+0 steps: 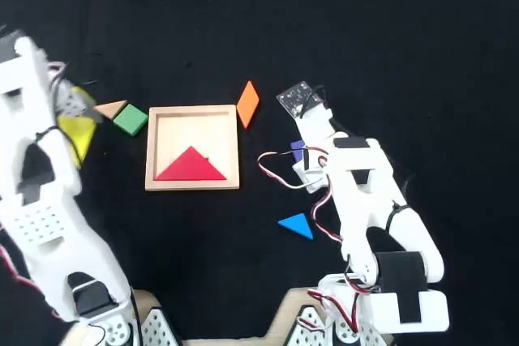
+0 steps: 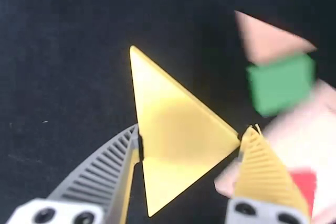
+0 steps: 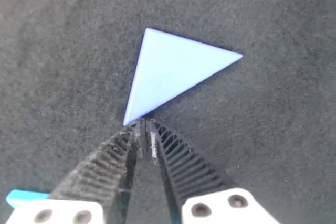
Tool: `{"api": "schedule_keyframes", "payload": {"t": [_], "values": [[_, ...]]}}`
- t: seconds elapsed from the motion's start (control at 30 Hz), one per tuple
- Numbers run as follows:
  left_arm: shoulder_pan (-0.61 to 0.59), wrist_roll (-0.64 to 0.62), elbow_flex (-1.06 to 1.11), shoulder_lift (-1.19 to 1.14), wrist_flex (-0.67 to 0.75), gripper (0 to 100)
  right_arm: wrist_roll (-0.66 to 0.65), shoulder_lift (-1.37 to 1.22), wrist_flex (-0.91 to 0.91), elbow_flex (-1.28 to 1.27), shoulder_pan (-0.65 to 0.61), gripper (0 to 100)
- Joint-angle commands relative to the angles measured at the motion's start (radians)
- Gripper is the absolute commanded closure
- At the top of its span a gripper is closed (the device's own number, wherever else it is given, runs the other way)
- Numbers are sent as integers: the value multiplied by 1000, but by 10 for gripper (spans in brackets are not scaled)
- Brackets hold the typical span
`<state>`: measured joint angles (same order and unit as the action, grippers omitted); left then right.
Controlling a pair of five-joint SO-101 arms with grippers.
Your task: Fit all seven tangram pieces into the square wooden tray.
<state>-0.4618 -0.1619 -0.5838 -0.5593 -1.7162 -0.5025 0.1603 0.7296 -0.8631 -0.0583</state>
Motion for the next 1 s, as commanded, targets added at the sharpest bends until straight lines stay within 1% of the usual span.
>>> {"api": "schedule_keyframes", "payload": {"t": [0.0,0.1,0.2,0.27,0.37,0.57,0.63,0.73,0.77,0.87,0.97], "values": [[110,186,-163,43,-44,922,60,10,-52,8,51,988],[183,288,-179,84,-43,966,117,10,-109,15,126,988],[266,359,-182,112,-43,960,169,7,-158,15,170,988],[315,379,-177,115,-41,934,190,2,-169,12,175,988],[375,388,-160,86,-41,921,193,2,-169,10,173,987],[472,388,-81,6,-40,921,195,1,-195,7,173,987],[483,388,-70,-28,-29,921,195,1,-198,7,160,987],[464,377,-54,-74,20,921,195,1,-199,7,155,987],[458,364,-48,-86,28,921,195,1,-199,7,155,987],[438,256,-27,-120,55,921,195,1,-201,7,155,987],[433,189,4,-120,89,921,195,1,-203,7,153,987]]}}
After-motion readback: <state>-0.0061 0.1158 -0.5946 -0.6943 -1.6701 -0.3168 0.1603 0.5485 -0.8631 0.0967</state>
